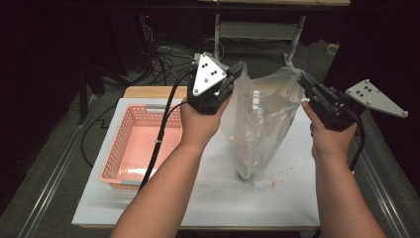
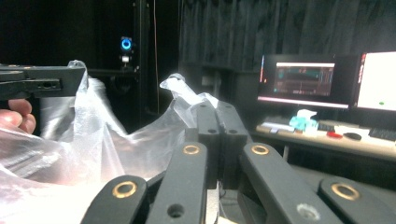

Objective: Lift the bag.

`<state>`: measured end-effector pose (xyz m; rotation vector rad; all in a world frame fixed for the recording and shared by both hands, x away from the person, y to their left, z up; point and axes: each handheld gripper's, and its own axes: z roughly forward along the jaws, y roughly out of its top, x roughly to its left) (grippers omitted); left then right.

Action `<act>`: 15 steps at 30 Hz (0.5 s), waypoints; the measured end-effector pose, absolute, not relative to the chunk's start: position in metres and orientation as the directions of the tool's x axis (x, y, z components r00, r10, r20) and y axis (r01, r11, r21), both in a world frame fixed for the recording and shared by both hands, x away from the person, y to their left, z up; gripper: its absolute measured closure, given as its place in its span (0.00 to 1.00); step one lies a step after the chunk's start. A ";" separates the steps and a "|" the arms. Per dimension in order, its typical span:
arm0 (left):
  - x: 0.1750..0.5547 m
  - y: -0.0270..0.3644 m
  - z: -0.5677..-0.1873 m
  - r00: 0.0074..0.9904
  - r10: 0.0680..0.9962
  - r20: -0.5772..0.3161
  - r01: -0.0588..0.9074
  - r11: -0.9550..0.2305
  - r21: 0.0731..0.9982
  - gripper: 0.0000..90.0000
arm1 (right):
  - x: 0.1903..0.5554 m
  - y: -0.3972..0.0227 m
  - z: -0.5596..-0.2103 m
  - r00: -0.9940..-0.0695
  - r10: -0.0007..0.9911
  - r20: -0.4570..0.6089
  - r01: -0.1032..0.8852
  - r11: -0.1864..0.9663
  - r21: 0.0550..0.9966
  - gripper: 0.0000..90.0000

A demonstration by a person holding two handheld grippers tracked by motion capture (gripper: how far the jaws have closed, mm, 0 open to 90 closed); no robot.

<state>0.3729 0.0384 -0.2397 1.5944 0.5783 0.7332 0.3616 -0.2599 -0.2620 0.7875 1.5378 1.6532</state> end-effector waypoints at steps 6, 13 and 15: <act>0.376 0.040 -0.250 0.682 0.721 0.121 -0.005 -0.161 0.987 0.98 | 0.364 -0.260 -0.276 -0.552 0.833 -0.047 -0.072 0.008 0.997 1.00; 0.377 0.043 -0.262 0.693 0.715 0.095 0.039 -0.168 0.985 0.97 | 0.363 -0.263 -0.283 -0.553 0.831 -0.056 -0.057 0.030 0.998 1.00; 0.377 0.043 -0.265 0.698 0.712 0.083 0.054 -0.169 0.984 0.93 | 0.363 -0.264 -0.285 -0.553 0.831 -0.054 -0.052 0.030 0.998 1.00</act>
